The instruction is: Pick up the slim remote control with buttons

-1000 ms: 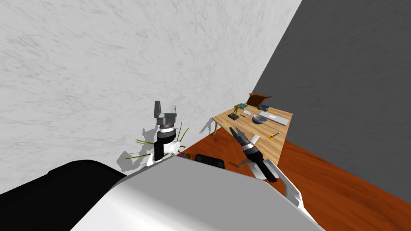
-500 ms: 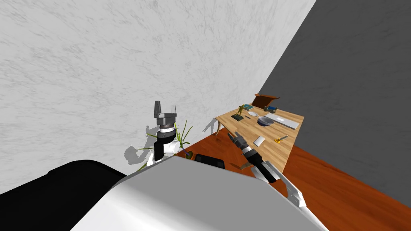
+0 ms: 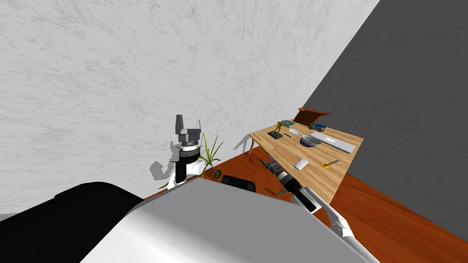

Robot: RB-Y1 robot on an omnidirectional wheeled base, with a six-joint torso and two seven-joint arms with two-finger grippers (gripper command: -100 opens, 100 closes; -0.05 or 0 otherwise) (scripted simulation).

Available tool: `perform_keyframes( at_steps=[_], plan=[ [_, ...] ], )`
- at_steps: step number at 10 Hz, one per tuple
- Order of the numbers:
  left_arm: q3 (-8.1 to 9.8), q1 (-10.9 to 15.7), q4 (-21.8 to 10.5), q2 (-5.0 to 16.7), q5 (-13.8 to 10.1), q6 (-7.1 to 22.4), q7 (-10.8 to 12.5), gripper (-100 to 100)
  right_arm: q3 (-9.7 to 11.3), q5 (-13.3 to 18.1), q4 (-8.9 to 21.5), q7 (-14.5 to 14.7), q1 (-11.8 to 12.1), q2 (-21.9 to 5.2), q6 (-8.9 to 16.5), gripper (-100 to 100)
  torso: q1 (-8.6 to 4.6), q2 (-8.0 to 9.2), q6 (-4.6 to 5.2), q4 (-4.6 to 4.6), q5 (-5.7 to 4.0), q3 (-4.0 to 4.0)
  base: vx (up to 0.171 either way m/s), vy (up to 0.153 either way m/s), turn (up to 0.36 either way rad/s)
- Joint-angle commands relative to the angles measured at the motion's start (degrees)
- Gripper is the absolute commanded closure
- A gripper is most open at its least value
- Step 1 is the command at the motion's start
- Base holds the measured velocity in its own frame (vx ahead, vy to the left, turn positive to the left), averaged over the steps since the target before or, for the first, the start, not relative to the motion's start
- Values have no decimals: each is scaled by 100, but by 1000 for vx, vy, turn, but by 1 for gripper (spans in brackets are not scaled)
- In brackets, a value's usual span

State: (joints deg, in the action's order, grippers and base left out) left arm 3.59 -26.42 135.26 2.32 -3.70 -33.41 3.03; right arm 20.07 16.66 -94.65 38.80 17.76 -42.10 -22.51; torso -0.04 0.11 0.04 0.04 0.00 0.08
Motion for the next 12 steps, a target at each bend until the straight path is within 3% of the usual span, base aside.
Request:
perform_keyframes(
  at_steps=[1,3,4,6,9,12],
  plan=[
    [0,0,0,0,0,0,0,0,212,137,286,286,-33,-195,-29,-100,0,0,0,0,0,0,-22,12,185],
    [0,0,0,0,0,0,0,0,212,137,440,395,-33,-195,-29,-100,-1,-3,-1,0,0,-2,-14,4,76],
    [0,0,0,0,0,0,0,0,392,251,662,653,-78,-387,-93,-100,-3,-6,1,-1,-1,-3,-15,9,212],
    [0,0,0,0,0,0,0,0,392,251,807,681,-78,-387,-93,-100,-3,-6,-1,-1,-1,-3,-10,1,77],
    [0,0,0,0,0,0,0,0,747,483,1308,1203,-158,-773,-252,-100,-5,-6,1,-1,-1,-3,-12,1,227],
    [0,0,0,0,0,0,0,0,917,601,1899,1473,-193,-966,-344,-100,-9,-6,-4,-1,-1,-3,-12,-11,181]
  ],
)
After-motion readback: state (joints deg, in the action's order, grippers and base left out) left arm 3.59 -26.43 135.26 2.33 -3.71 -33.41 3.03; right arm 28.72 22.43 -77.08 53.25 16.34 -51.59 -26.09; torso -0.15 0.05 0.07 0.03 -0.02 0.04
